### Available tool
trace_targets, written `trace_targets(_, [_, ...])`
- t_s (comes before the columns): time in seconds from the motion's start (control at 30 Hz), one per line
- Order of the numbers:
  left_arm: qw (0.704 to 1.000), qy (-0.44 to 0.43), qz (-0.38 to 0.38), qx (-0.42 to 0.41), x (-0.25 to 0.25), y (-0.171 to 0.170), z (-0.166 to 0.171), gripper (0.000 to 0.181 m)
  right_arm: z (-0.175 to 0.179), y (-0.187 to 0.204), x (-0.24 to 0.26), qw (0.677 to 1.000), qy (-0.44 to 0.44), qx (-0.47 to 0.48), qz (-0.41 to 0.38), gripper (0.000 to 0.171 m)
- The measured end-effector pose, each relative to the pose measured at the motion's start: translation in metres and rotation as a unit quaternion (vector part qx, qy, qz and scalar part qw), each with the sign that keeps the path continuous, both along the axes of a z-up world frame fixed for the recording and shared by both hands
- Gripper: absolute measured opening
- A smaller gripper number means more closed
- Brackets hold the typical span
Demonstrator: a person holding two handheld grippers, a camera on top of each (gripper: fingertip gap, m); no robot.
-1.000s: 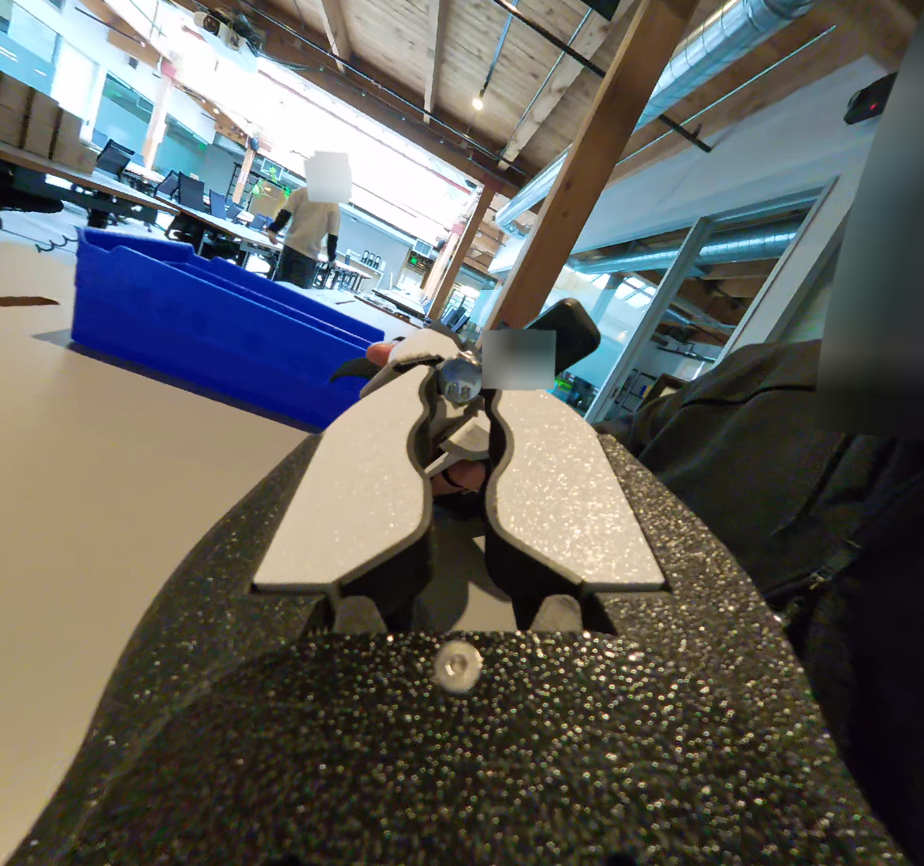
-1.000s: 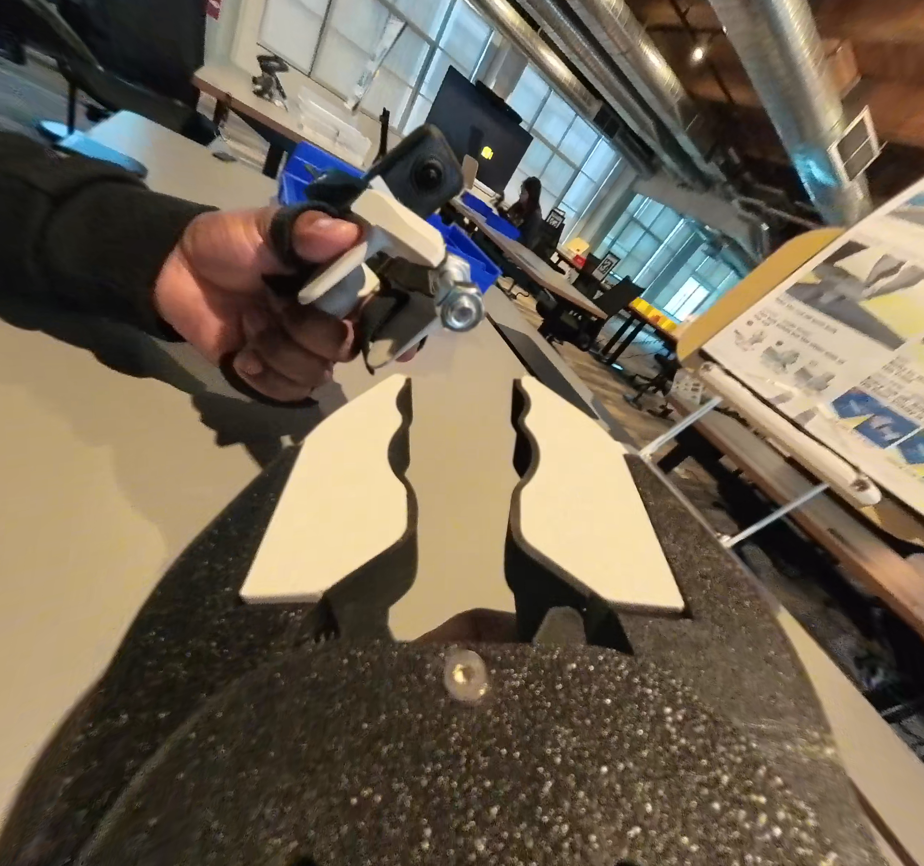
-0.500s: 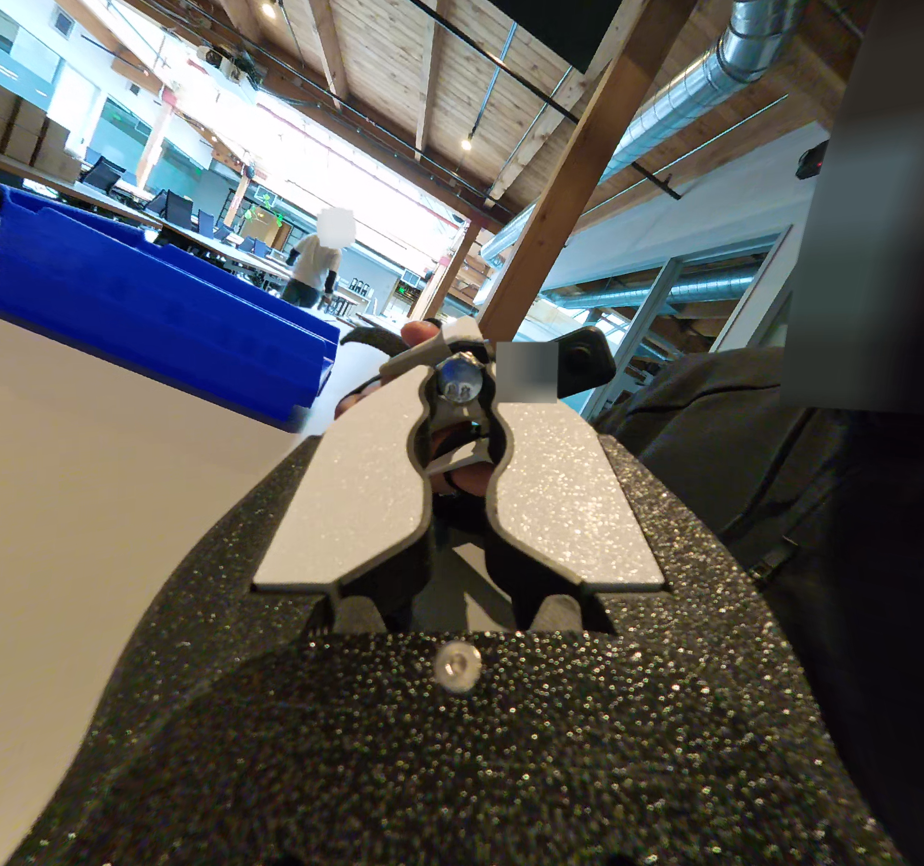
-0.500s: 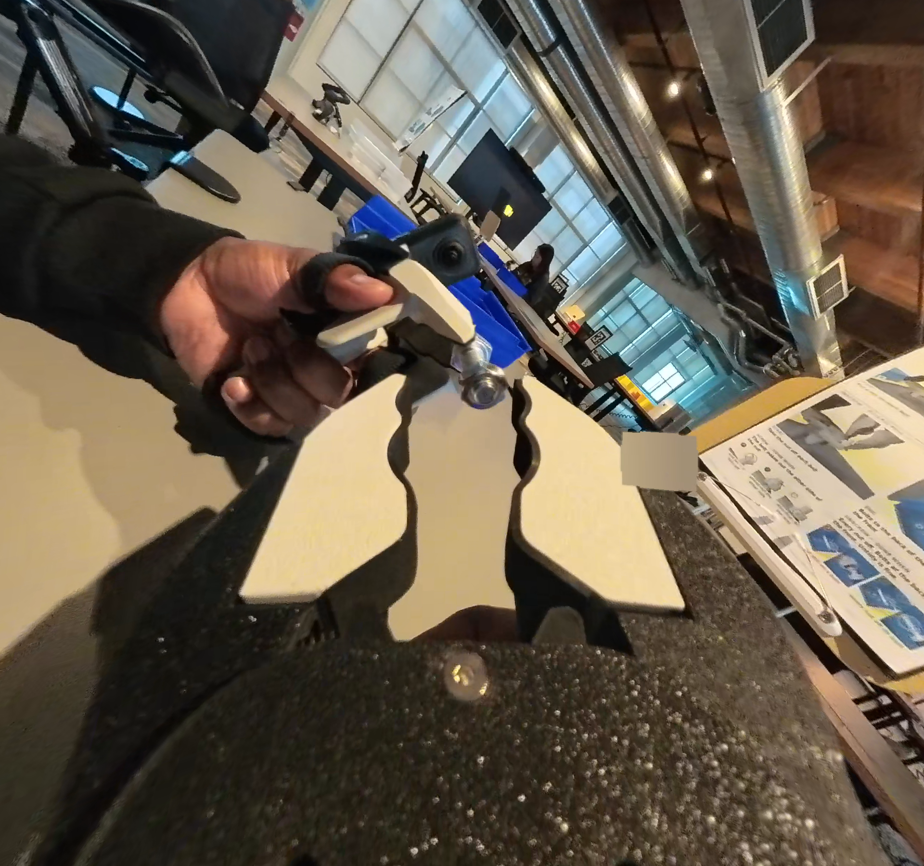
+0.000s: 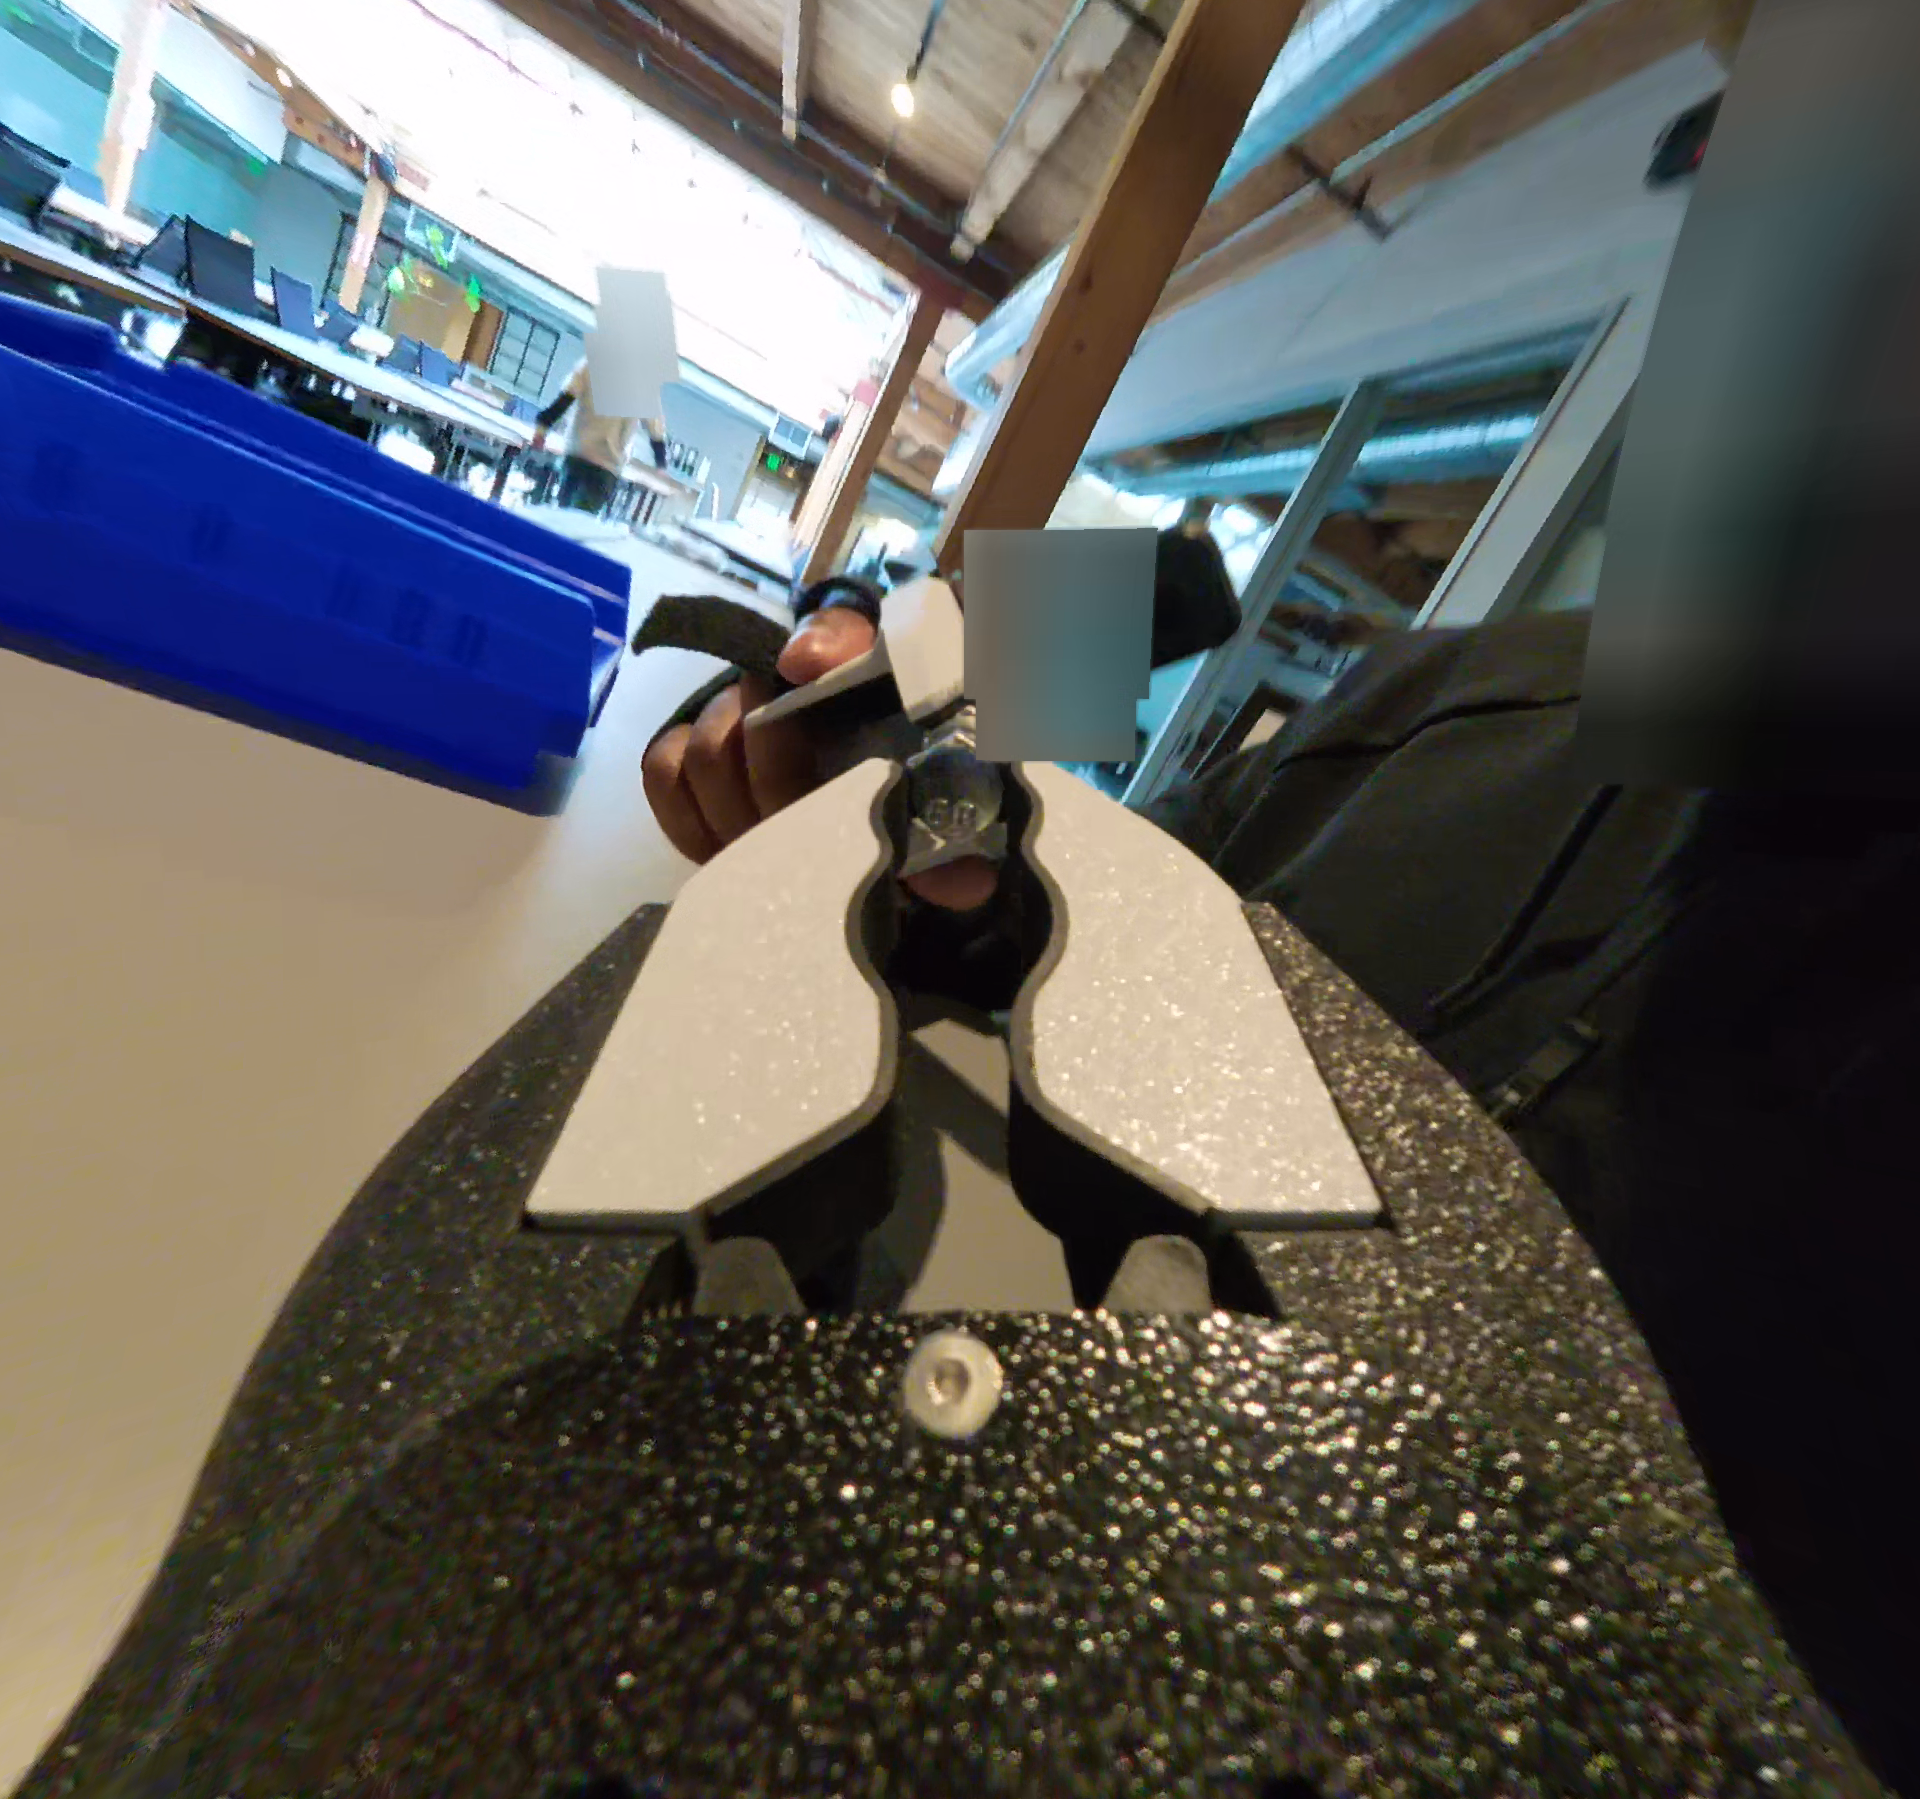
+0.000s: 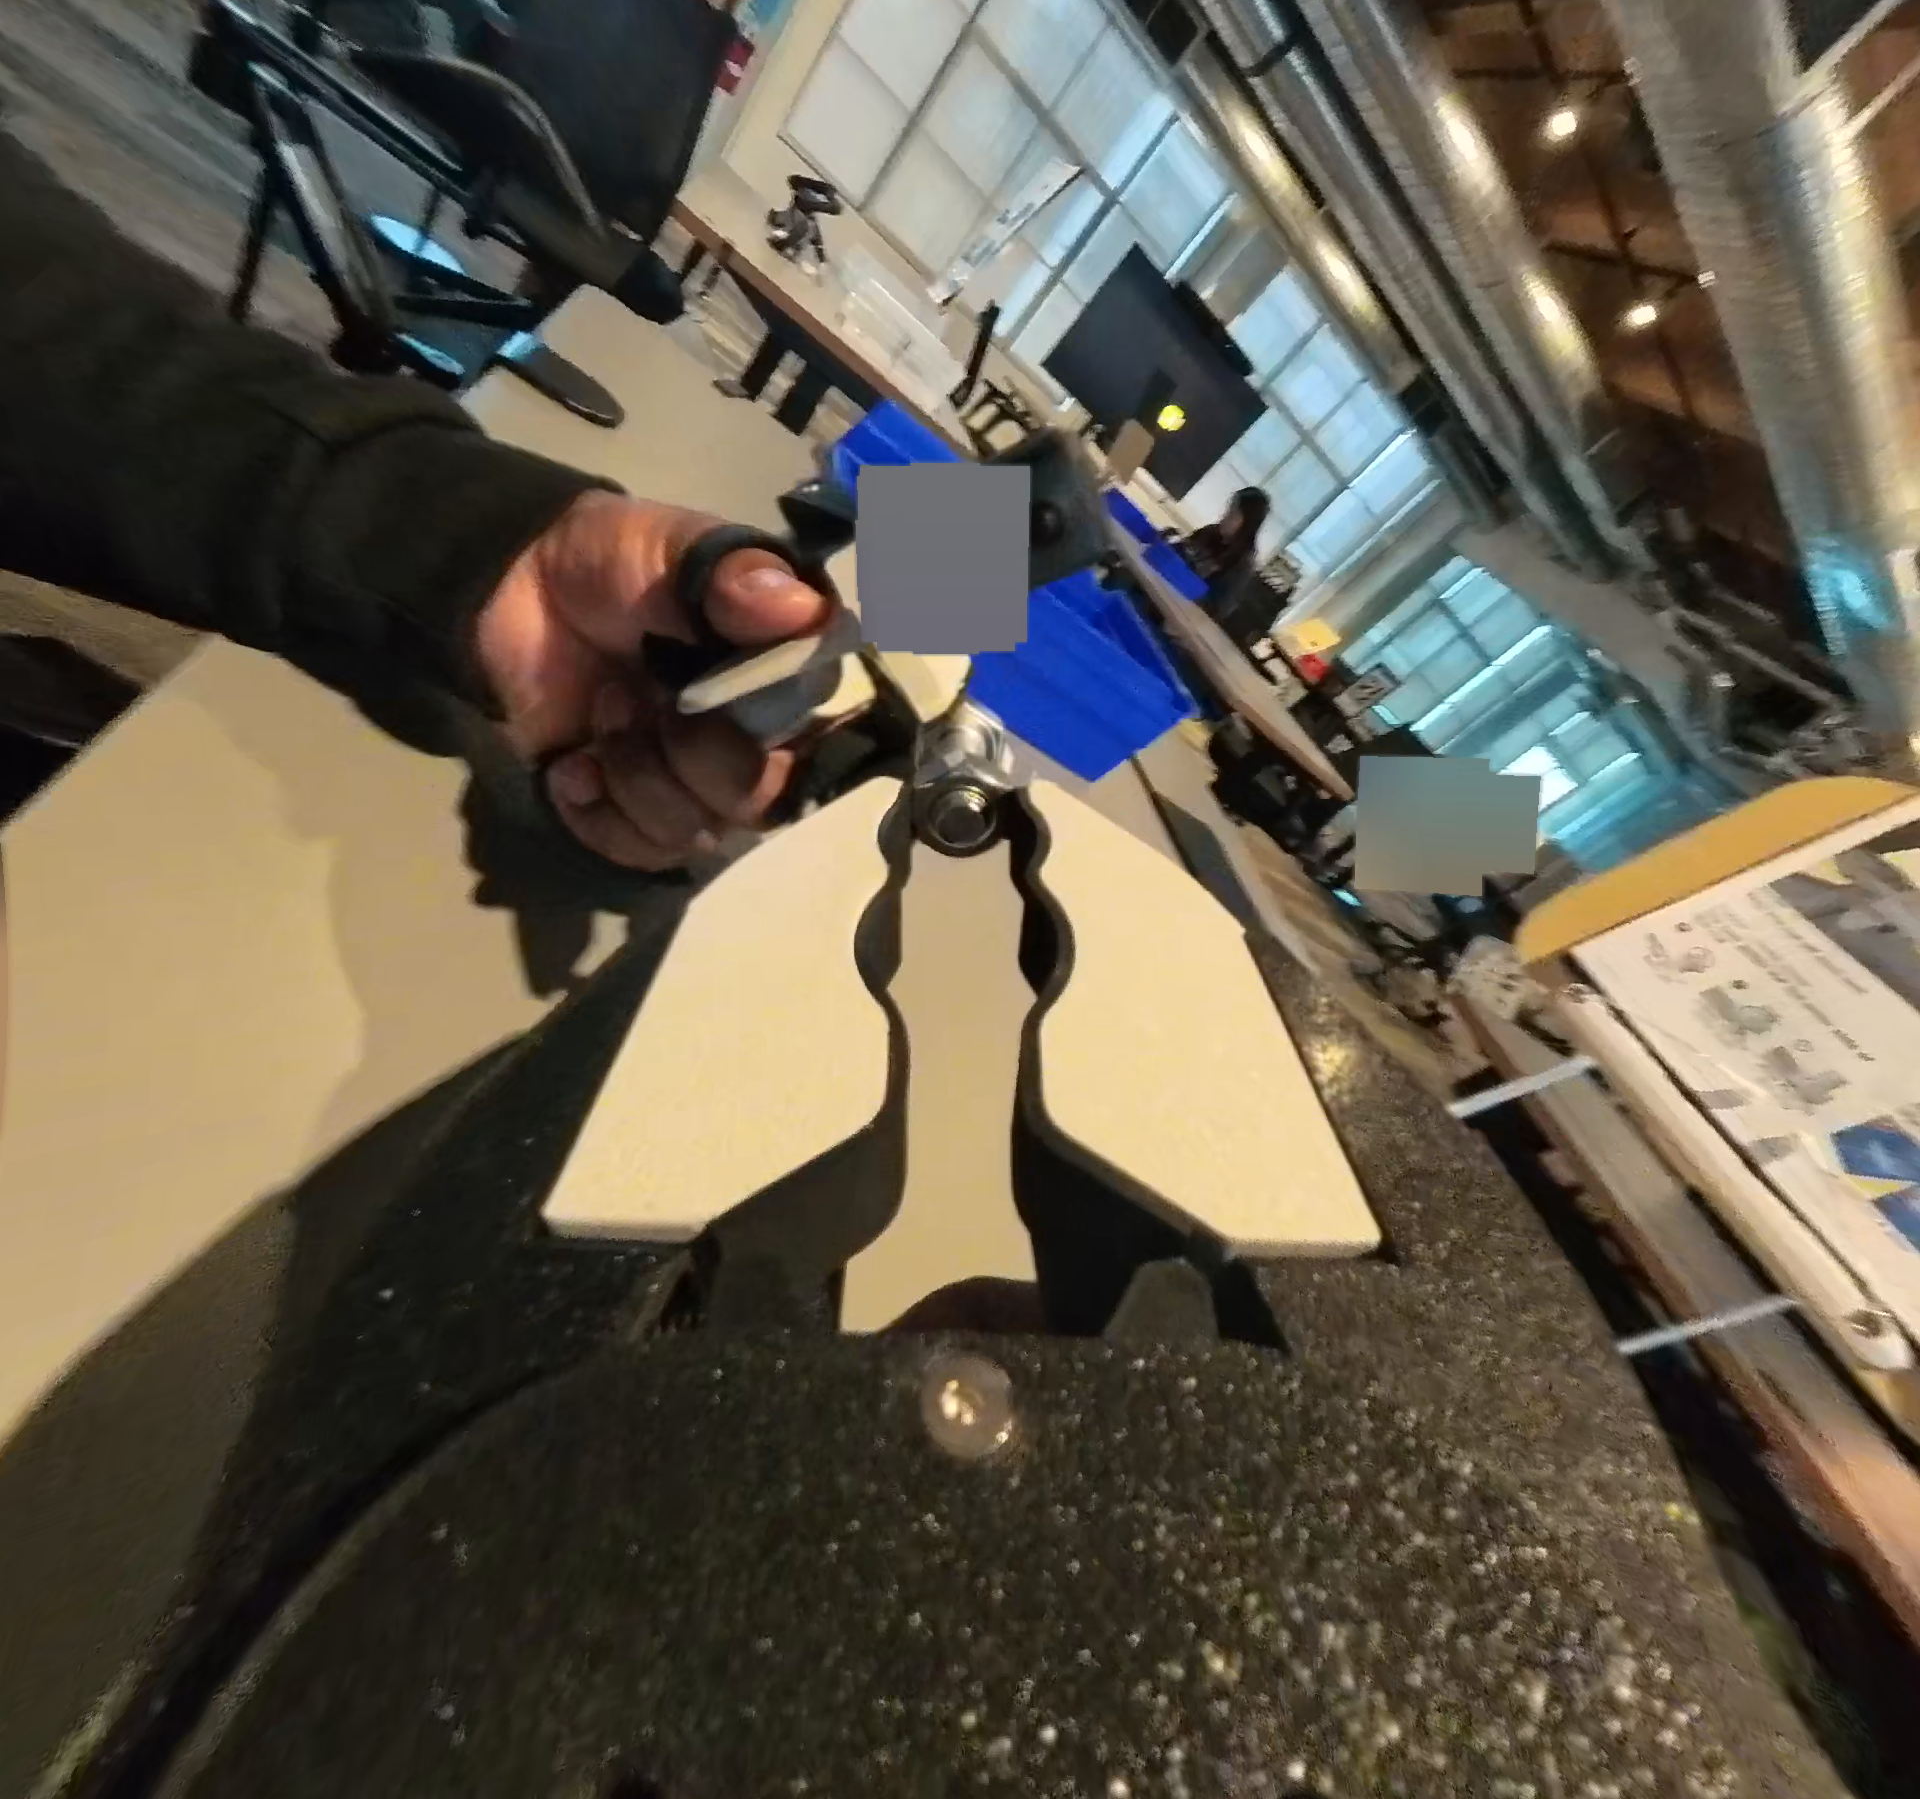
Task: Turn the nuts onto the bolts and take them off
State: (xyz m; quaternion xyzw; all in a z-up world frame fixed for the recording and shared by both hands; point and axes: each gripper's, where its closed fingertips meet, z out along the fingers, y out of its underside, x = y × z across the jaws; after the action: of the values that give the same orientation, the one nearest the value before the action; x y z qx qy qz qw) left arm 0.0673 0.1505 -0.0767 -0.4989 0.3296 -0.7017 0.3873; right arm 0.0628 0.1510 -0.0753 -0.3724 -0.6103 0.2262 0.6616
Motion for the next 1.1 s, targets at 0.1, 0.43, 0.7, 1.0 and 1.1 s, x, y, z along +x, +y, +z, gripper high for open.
trace_targets(0.1, [0.998,0.050,-0.002,0.038,0.003,-0.006,-0.008,0.017,-0.006,-0.005,0.003,0.999,-0.020,-0.026,0.021,0.018])
trace_targets(0.43, [0.995,0.077,0.012,0.063,0.007,-0.007,-0.012,0.018,-0.013,-0.008,0.005,1.000,-0.027,-0.012,-0.002,0.018])
trace_targets(0.7, [0.995,0.079,0.009,0.067,0.010,-0.008,-0.011,0.018,-0.013,-0.009,0.006,1.000,-0.017,-0.011,-0.012,0.018])
trace_targets(1.0, [0.967,0.119,0.081,0.209,0.006,-0.012,-0.007,0.018,-0.009,-0.013,0.003,0.994,0.009,-0.106,0.027,0.018])
trace_targets(1.1, [0.929,0.139,0.137,0.313,0.005,-0.014,-0.002,0.018,-0.006,-0.016,0.002,0.978,0.031,-0.195,0.068,0.017])
